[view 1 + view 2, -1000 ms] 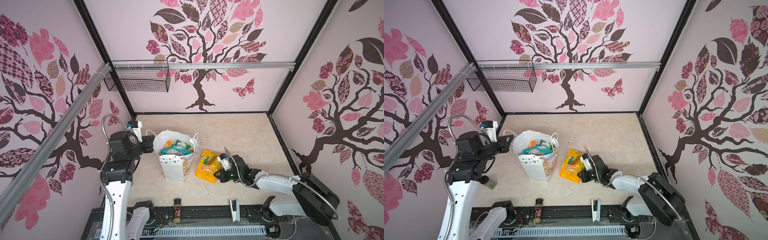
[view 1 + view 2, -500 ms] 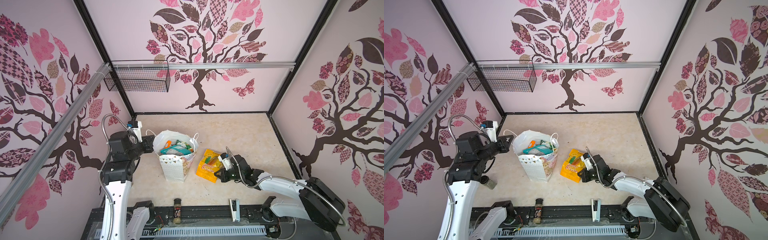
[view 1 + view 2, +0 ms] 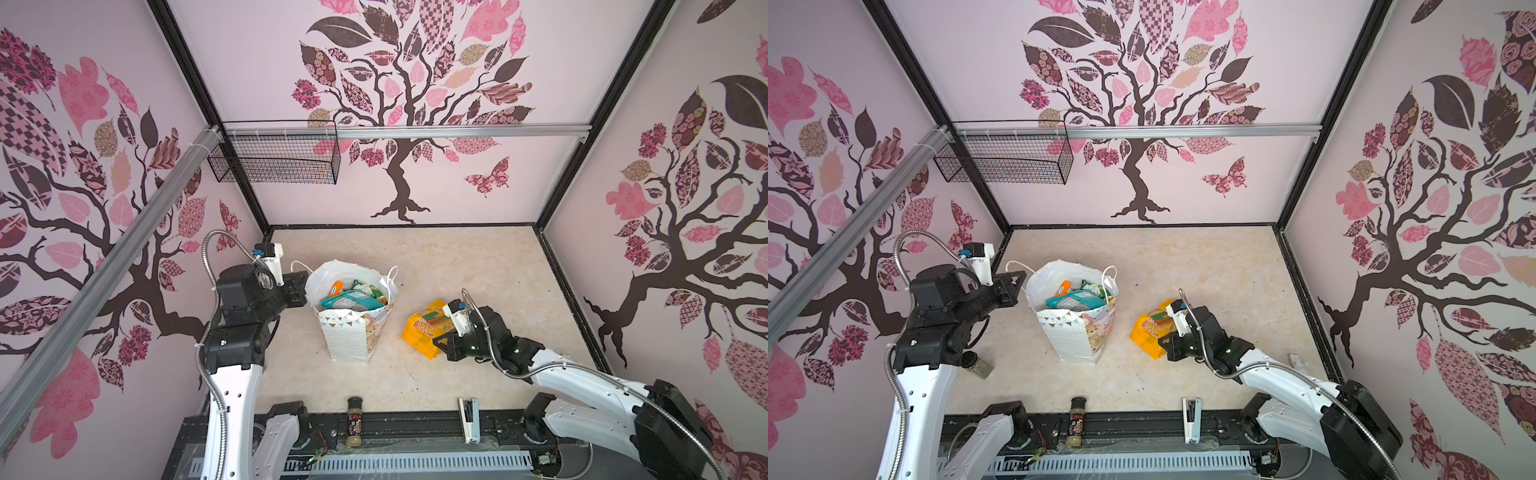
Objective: Place the snacks into the paper bag
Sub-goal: 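Lift the yellow packet with the right gripper toward the bag, then carry the yellow mango packet with the right gripper above the bag opening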
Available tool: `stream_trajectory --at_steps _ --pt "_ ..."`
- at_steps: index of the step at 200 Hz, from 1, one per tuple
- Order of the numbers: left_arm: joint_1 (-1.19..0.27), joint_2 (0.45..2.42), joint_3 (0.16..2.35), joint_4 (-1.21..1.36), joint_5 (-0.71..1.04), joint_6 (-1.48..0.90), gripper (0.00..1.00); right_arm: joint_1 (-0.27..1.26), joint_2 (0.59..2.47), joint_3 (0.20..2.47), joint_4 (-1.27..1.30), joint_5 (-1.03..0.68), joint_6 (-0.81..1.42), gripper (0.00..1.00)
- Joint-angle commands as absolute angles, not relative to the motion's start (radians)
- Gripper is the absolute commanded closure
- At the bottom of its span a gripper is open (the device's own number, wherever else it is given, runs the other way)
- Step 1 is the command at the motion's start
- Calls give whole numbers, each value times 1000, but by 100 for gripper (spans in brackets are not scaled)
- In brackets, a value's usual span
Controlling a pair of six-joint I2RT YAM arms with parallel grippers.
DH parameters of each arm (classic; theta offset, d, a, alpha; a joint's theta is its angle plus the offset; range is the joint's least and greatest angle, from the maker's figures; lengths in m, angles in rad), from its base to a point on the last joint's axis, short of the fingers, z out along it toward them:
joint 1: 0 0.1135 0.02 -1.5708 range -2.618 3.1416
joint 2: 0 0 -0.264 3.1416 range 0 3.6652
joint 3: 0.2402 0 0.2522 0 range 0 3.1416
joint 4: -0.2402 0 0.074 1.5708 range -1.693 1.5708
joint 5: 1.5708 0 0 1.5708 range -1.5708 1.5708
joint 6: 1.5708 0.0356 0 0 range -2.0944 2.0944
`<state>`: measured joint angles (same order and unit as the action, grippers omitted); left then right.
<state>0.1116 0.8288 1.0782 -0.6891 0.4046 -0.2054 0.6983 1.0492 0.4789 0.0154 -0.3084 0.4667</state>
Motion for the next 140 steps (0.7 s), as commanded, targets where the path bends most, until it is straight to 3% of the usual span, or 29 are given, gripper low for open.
stream_trajectory --at_steps 1,83,140 --pt "117 813 1058 -644 412 -191 98 700 980 577 -9 -265 436 100" --pt "116 787 1046 -626 420 -188 99 750 872 756 -140 -130 430 100" --pt "115 786 1040 -614 439 -192 100 792 922 970 -188 -67 381 100"
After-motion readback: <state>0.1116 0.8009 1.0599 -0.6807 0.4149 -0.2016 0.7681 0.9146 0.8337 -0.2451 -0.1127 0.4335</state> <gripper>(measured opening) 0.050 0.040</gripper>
